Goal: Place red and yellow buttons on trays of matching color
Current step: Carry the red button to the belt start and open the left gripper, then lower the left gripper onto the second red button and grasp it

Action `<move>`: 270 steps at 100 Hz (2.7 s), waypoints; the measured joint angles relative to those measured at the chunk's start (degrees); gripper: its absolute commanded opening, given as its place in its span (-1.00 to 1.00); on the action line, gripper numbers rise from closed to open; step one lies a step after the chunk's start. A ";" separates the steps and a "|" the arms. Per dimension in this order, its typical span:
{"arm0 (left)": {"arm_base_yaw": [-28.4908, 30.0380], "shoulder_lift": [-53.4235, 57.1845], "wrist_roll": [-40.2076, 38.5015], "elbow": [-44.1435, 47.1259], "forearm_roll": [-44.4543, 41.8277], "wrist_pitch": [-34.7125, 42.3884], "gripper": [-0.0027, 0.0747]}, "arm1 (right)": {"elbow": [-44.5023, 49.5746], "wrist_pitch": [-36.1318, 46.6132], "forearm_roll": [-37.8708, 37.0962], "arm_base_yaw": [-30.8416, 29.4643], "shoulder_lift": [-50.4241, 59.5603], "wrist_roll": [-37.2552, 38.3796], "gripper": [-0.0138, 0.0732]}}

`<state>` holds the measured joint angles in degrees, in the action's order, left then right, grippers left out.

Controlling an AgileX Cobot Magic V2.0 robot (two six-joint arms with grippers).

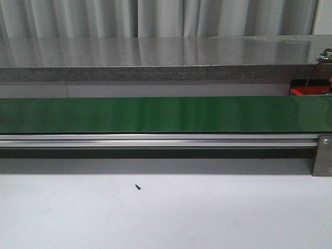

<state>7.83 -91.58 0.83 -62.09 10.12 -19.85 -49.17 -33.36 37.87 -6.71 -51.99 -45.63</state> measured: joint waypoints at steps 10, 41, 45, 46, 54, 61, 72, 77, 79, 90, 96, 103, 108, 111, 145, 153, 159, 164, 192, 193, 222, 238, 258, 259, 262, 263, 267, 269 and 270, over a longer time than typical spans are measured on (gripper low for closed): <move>-0.09 3.13 0.00 -0.14 0.00 -0.10 0.54 | 0.00 0.00 0.00 0.00 0.00 0.00 -0.84; 7.82 4.88 0.00 -7.36 0.00 -0.96 0.54 | 0.00 0.00 0.00 0.00 0.00 0.00 -0.84; 9.36 4.45 0.00 -8.60 0.00 -1.37 0.54 | 0.00 0.00 0.00 0.00 0.00 0.00 -0.84; 9.87 4.26 0.00 -8.82 0.00 -1.49 0.54 | 0.00 0.00 0.00 0.00 0.00 0.00 -0.84; 12.49 2.42 0.00 -11.43 0.00 -2.10 0.54 | 0.00 0.00 0.00 0.00 0.00 0.00 -0.84; 14.39 -0.23 0.12 -13.80 0.00 -2.95 0.54 | 0.00 0.00 0.00 0.00 0.00 0.00 -0.84; 16.27 -5.53 1.06 -18.18 -0.10 -4.42 0.54 | 0.00 0.00 0.00 0.00 0.00 0.00 -0.84; 16.62 -8.06 1.18 -20.41 -0.10 -5.55 0.54 | 0.00 0.00 0.00 0.00 0.00 0.00 -0.84; 16.72 -9.16 1.15 -21.41 -0.10 -6.03 0.54 | 0.00 0.00 0.00 0.00 0.00 0.00 -0.84; 16.95 -14.81 1.29 -26.39 -0.10 -8.44 0.54 | 0.00 0.00 0.00 0.00 0.00 0.00 -0.84; 16.95 -17.39 1.43 -29.24 -0.10 -9.67 0.54 | 0.00 0.00 0.00 0.00 0.00 0.00 -0.84; 16.95 -20.37 1.53 -32.19 -0.10 -10.93 0.54 | 0.00 0.00 0.00 0.00 0.00 0.00 -0.84; 16.95 -22.54 1.47 -34.01 -0.10 -11.82 0.54 | 0.00 0.00 0.00 0.00 0.00 0.00 -0.84; 16.95 -23.56 1.47 -34.95 -0.10 -12.02 0.54 | 0.00 0.00 0.00 0.00 0.00 0.00 -0.84; 16.95 -32.28 1.47 -39.72 -1.14 -12.27 0.54 | 0.00 0.00 0.00 0.00 0.00 0.00 -0.84; 16.95 -33.24 1.47 -39.85 -1.27 -11.28 0.54 | 0.00 0.00 0.00 0.00 0.00 0.00 -0.84; 16.95 -33.91 1.47 -39.85 -1.35 -10.51 0.54 | 0.00 0.00 0.00 0.00 0.00 0.00 -0.84; 16.95 -34.02 1.47 -39.95 -1.35 -10.09 0.54 | 0.00 0.00 0.00 0.00 0.00 0.00 -0.84; 18.33 -34.11 1.47 -39.95 -1.35 -6.67 0.54 | 0.00 0.00 0.00 0.00 0.00 0.00 -0.84; 18.49 -34.11 1.47 -39.95 -1.35 -6.56 0.54 | 0.00 0.00 0.00 0.00 0.00 0.00 -0.84; 20.19 -34.11 1.47 -39.95 -1.40 -4.77 0.54 | 0.00 0.00 0.00 0.00 0.00 0.00 -0.84; 20.19 -35.01 1.47 -40.33 -1.49 -4.23 0.54 | 0.00 0.00 0.00 0.00 0.00 0.00 -0.84; 20.19 -37.83 1.47 -43.35 -1.49 -5.37 0.54 | 0.00 0.00 0.00 0.00 0.00 0.00 -0.84; 20.19 -37.93 1.47 -43.50 -1.49 -5.36 0.54 | 0.00 0.00 0.00 0.00 0.00 0.00 -0.84; 20.19 -38.31 1.47 -44.17 -1.49 -5.52 0.54 | 0.00 0.00 0.00 0.00 0.00 0.00 -0.84; 20.19 -38.48 1.47 -44.29 -1.49 -5.49 0.54 | 0.00 0.00 0.00 0.00 0.00 0.00 -0.84; 20.19 -38.93 1.47 -44.93 -1.49 -5.74 0.54 | 0.00 0.00 0.00 0.00 0.00 0.00 -0.84; 20.19 -39.26 1.47 -45.30 -1.36 -5.84 0.54 | 0.00 0.00 0.00 0.00 0.00 0.00 -0.84; 20.19 -39.33 1.47 -45.33 -1.36 -5.89 0.54 | 0.00 0.00 0.00 0.00 0.00 0.00 -0.84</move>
<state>28.02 -130.92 2.30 -107.41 8.76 -25.74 -49.17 -33.36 37.87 -6.71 -51.99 -45.63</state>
